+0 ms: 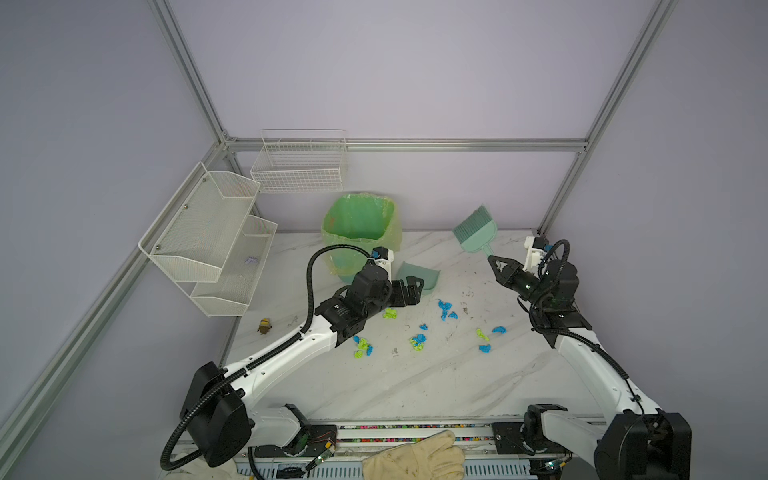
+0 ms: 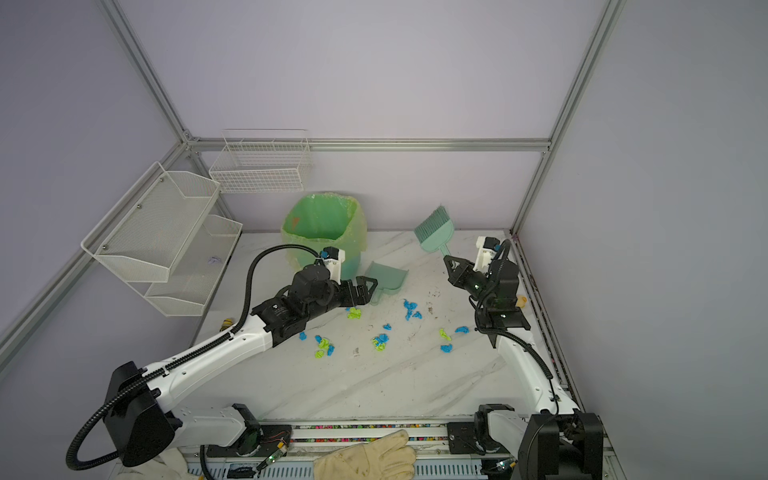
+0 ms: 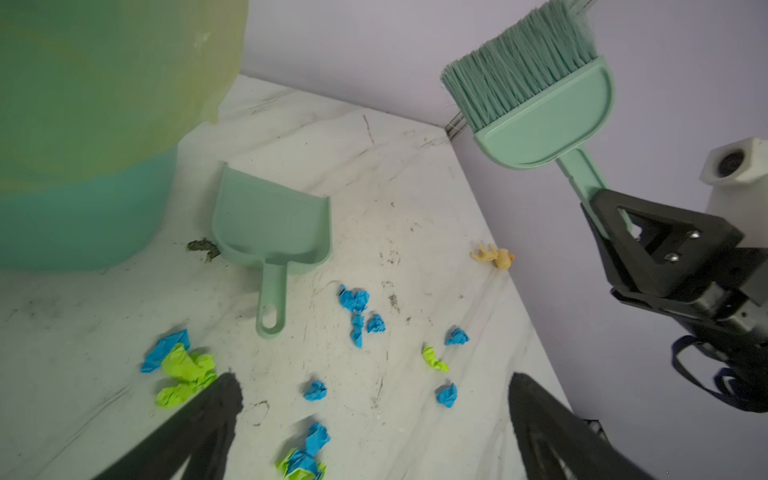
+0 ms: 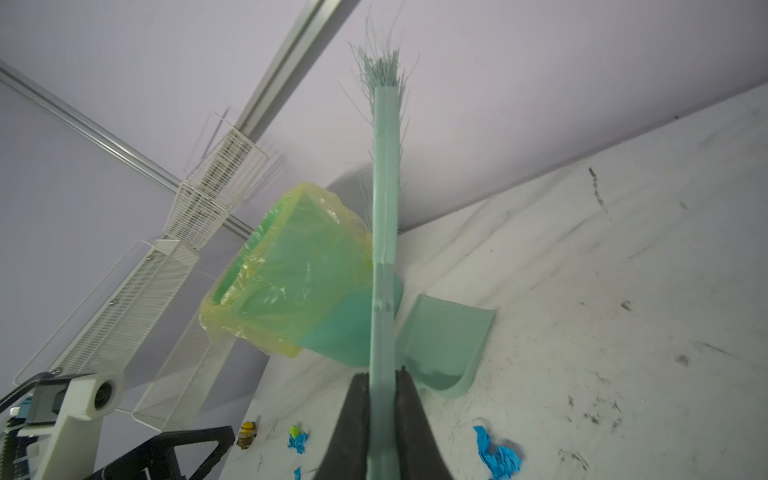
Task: Sweep away the paper scraps from the table
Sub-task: 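Move the left gripper over the mint-green dustpan handle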
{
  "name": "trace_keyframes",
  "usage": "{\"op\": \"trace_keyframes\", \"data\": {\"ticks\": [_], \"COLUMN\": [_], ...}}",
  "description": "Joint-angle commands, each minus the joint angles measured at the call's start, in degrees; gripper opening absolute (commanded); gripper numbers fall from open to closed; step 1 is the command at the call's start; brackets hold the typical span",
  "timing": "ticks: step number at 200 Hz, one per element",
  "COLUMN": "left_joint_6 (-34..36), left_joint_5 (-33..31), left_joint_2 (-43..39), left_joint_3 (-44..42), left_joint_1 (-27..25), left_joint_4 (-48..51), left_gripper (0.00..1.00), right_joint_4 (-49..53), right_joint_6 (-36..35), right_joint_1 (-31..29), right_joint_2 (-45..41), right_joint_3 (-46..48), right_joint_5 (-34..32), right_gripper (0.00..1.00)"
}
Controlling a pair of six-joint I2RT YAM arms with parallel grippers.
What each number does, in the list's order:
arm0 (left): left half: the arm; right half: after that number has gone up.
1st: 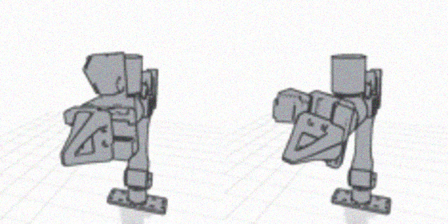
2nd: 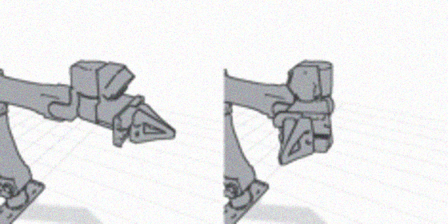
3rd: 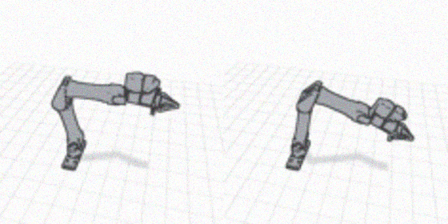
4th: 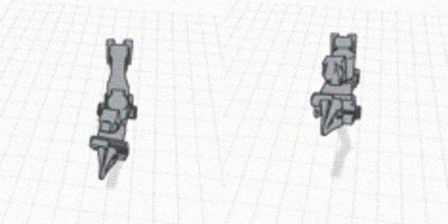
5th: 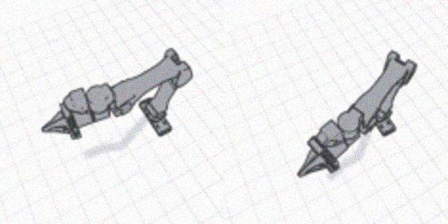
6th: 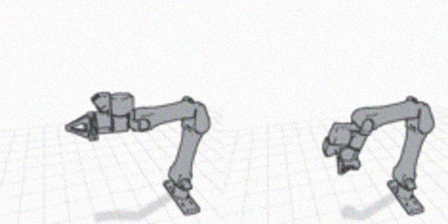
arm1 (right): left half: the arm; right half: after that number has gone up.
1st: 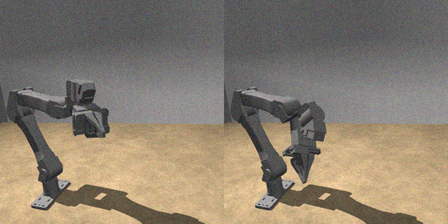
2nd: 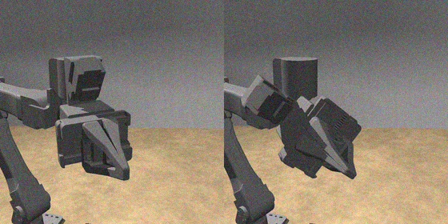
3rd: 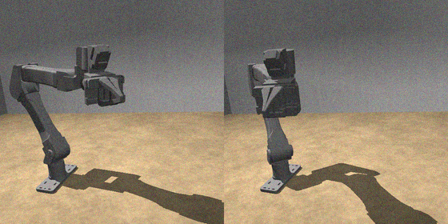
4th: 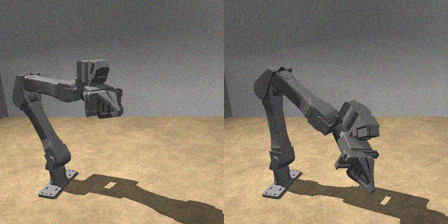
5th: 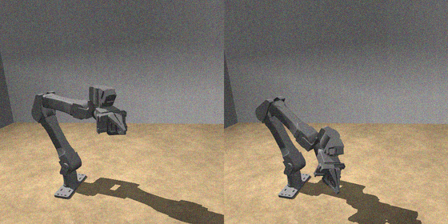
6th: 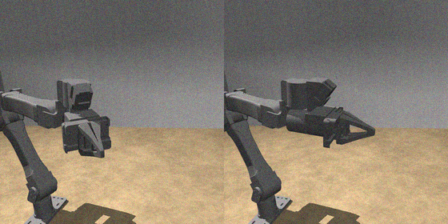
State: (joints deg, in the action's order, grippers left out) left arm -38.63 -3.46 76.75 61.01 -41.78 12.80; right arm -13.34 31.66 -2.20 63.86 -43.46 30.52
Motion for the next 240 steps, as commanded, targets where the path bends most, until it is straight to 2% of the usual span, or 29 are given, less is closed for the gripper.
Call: {"op": "trace_keyframes", "data": {"ticks": [1,24,74,102,121,147,170,193,225,240], "left_joint_6": [5.11,7.83,12.20,13.87,14.48,15.57,17.18,18.57,19.46,19.47], "left_joint_5": [-2.99,-5.95,-9.99,-7.81,-8.95,-9.77,-9.22,-9.49,-10.48,-11.88], "left_joint_2": [2.24,8.25,19.74,23.93,26.64,30.15,32.85,36.04,39.61,40.90], "left_joint_3": [1.05,5.81,17.38,23.47,26.54,29.99,32.48,35.37,38.29,39.43], "left_joint_1": [-1.87,-3.96,-4.14,-4.14,-3.94,-2.46,-1.09,-0.13,0.12,0.21], "left_joint_4": [6.11,10.15,18.57,19.47,20.12,21.30,22.13,23.52,24.56,25.36], "left_gripper": [1.00,1.00,1.00,0.90,0.85,0.71,0.63,0.57,0.53,0.46], "right_joint_4": [4.54,5.66,6.47,6.66,6.66,6.48,5.75,5.35,5.26,5.17], "right_joint_6": [-4.01,-4.80,-5.68,-5.90,-5.86,-5.90,-5.91,-5.82,-6.22,-6.25], "right_joint_1": [0.10,0.09,0.04,0.09,0.09,0.14,0.09,0.09,0.08,0.08], "right_joint_2": [-0.91,-2.14,-4.19,-4.91,-5.31,-5.44,-5.50,-5.15,-4.60,-4.40], "right_joint_3": [-0.38,-0.42,1.44,2.06,2.33,2.59,2.86,2.72,2.59,2.59], "right_joint_5": [-2.68,-3.68,-3.93,-3.74,-3.59,-3.43,-3.00,-2.94,-3.07,-3.06], "right_gripper": [0.00,0.00,0.00,0.00,0.00,0.00,0.00,0.00,0.00,0.00]}}
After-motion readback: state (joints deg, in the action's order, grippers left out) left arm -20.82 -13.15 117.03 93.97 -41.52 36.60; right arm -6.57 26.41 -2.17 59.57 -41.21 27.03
